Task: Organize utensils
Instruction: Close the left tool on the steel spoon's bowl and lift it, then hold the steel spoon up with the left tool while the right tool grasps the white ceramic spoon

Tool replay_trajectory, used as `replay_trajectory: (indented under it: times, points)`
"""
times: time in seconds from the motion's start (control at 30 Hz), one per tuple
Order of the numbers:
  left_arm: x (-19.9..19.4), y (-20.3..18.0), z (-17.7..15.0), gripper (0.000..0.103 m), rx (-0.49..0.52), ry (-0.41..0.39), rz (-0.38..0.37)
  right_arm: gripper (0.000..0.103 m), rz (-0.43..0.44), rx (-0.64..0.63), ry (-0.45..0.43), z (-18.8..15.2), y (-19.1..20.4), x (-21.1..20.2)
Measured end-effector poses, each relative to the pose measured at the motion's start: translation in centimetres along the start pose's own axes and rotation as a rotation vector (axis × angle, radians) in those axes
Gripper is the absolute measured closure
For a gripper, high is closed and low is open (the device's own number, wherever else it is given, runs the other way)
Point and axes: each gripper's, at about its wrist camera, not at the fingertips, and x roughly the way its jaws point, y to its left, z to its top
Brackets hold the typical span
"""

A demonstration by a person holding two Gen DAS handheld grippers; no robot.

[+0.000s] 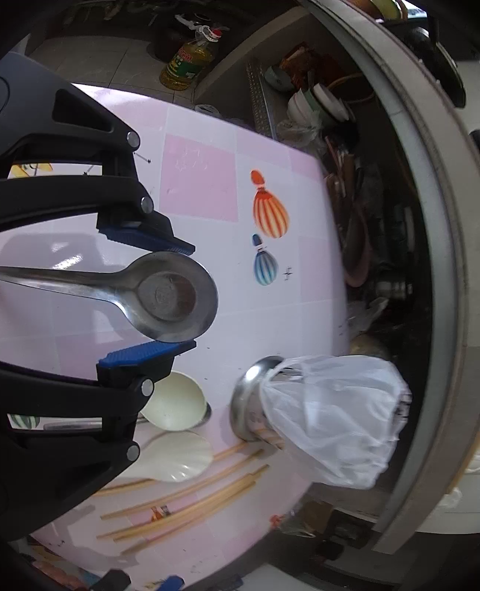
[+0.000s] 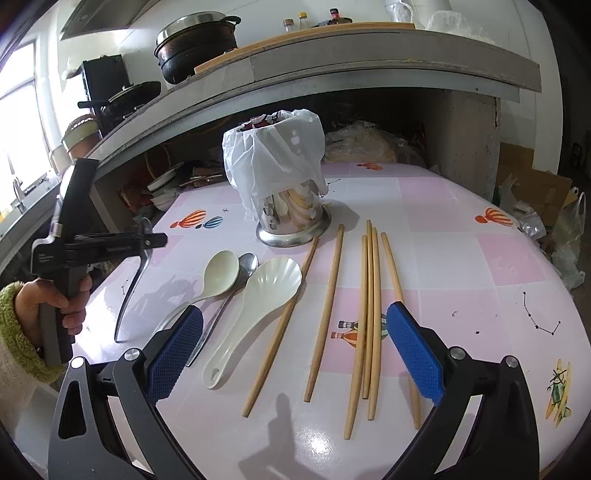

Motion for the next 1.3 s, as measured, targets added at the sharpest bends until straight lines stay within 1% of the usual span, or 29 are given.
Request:
replay_trajectory:
  times: [0.17, 0.23, 0.27, 0.4, 0.43, 0.47, 0.57, 0.67, 0.7, 0.77, 0.8, 0.87, 0.9, 0.97, 1.0, 1.03, 1.2, 1.3]
  points:
    - [-2.3, 0.4, 0.0, 0.06, -0.031, -0.057, 0.002, 0.006, 0.062, 0.035, 0.005, 0.5, -0.9, 0.0]
    - [-3.0, 0.7, -0.2, 0.06, -0.042, -0.072, -0.002, 0.007, 0.105, 0.036, -0.001, 0.9, -1.1, 0.2]
    - [-3.2, 0.8, -0.2, 0.06, -0.046, -0.078, -0.003, 0.01, 0.137, 0.039, 0.0, 1.3, -1.3, 0.3]
    - [-3.9, 1.3, -0.7, 0.06, -0.066, -0.096, -0.008, 0.017, 0.219, 0.038, 0.015, 2.4, -1.4, 1.6]
    - [-4.1, 1.4, -0.8, 0.06, -0.074, -0.099, -0.011, 0.021, 0.244, 0.041, 0.028, 2.7, -1.5, 2.3]
    - [-4.1, 1.6, -0.9, 0.06, -0.079, -0.101, -0.014, 0.025, 0.256, 0.042, 0.036, 2.8, -1.6, 2.6]
    - [-4.4, 1.9, -1.2, 0.06, -0.091, -0.108, -0.018, 0.033, 0.284, 0.047, 0.098, 3.6, -1.6, 4.8]
    - [-4.7, 2.3, -1.4, 0.06, -0.103, -0.116, -0.022, 0.036, 0.311, 0.018, 0.121, 3.8, -0.8, 6.0]
    - [-4.8, 2.4, -1.5, 0.06, -0.106, -0.118, -0.024, 0.036, 0.31, 0.002, 0.132, 3.9, -0.5, 6.4]
    - [-4.9, 2.5, -1.5, 0.06, -0.11, -0.12, -0.028, 0.044, 0.291, -0.022, 0.167, 3.9, 0.1, 7.7]
    - [-4.9, 2.6, -1.6, 0.06, -0.113, -0.12, -0.029, 0.045, 0.29, -0.023, 0.181, 3.8, 0.2, 8.2]
    - [-4.9, 2.7, -1.7, 0.06, -0.119, -0.122, -0.036, 0.053, 0.288, -0.01, 0.21, 3.7, 0.1, 9.3]
    - [-4.9, 2.8, -1.7, 0.06, -0.121, -0.123, -0.039, 0.054, 0.285, -0.006, 0.219, 3.6, -0.1, 9.7]
    - [-5.0, 2.8, -1.8, 0.06, -0.121, -0.125, -0.044, 0.061, 0.261, 0.0, 0.233, 3.5, -0.4, 10.7]
    - [-4.9, 2.8, -1.8, 0.06, -0.12, -0.125, -0.046, 0.063, 0.261, 0.003, 0.237, 3.6, -0.6, 10.9]
    - [-4.9, 2.8, -1.8, 0.06, -0.12, -0.124, -0.047, 0.067, 0.263, 0.006, 0.243, 3.7, -0.7, 11.3]
    - [-4.9, 2.9, -1.9, 0.06, -0.124, -0.125, -0.047, 0.068, 0.262, -0.006, 0.269, 4.8, -1.4, 13.7]
    - [-4.9, 3.0, -1.9, 0.06, -0.126, -0.122, -0.047, 0.068, 0.275, -0.022, 0.302, 5.6, -1.6, 15.2]
